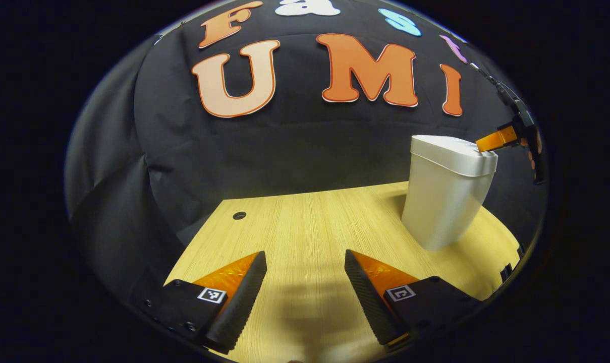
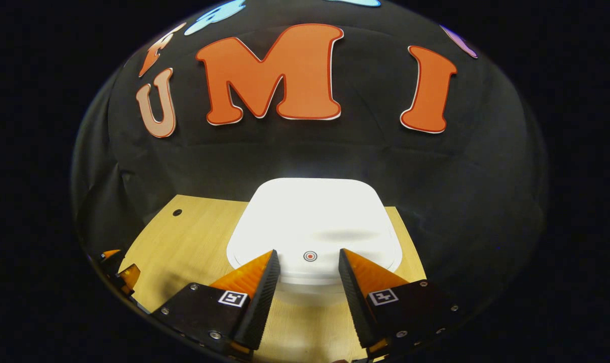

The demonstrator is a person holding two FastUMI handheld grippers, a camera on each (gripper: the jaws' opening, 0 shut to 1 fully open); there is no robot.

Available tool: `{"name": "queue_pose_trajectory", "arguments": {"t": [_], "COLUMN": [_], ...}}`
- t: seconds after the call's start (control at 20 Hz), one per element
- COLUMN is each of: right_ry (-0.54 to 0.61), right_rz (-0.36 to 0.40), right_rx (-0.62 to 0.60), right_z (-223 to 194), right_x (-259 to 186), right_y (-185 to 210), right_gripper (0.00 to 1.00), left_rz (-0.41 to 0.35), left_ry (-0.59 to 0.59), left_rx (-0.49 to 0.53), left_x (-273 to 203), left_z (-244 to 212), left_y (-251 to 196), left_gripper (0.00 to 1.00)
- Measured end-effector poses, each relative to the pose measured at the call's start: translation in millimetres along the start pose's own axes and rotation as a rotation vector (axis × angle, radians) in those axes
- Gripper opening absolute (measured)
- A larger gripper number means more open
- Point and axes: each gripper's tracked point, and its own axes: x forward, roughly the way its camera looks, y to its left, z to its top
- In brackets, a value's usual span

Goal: Press the lid of the desktop garbage bin to open it, pick up the crumpled paper on the desktop and throw it into the bin, then pick up the pop can on the desktop and drop it into the bin, and finally close the garbage bin lid.

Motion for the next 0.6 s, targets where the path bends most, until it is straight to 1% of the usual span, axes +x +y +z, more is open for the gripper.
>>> {"name": "queue_pose_trajectory", "arguments": {"t": [0.05,0.1,0.3,0.45,0.55,0.6], "right_ry": [-0.003,-0.01,-0.037,-0.036,-0.034,-0.04], "right_rz": [-0.005,-0.01,-0.019,-0.015,0.005,0.016], "right_rx": [0.005,0.007,0.011,0.0,0.011,0.012], "right_z": [1,1,1,-3,-5,-7], "right_x": [0,-1,-3,-9,-9,-13], "right_y": [0,0,3,7,16,20], "right_gripper": [0.72,0.72,0.71,0.71,0.71,0.65], "left_rz": [0.001,0.0,0.005,0.002,-0.006,-0.009], "left_ry": [-0.006,-0.014,-0.058,-0.091,-0.116,-0.129], "left_rx": [0.002,0.002,0.007,0.01,0.017,0.018], "left_x": [0,-1,0,1,-1,-1], "left_z": [2,6,29,48,61,69], "left_y": [2,2,8,9,8,7], "left_gripper": [0.97,0.99,0.99,0.99,0.99,0.99]}}
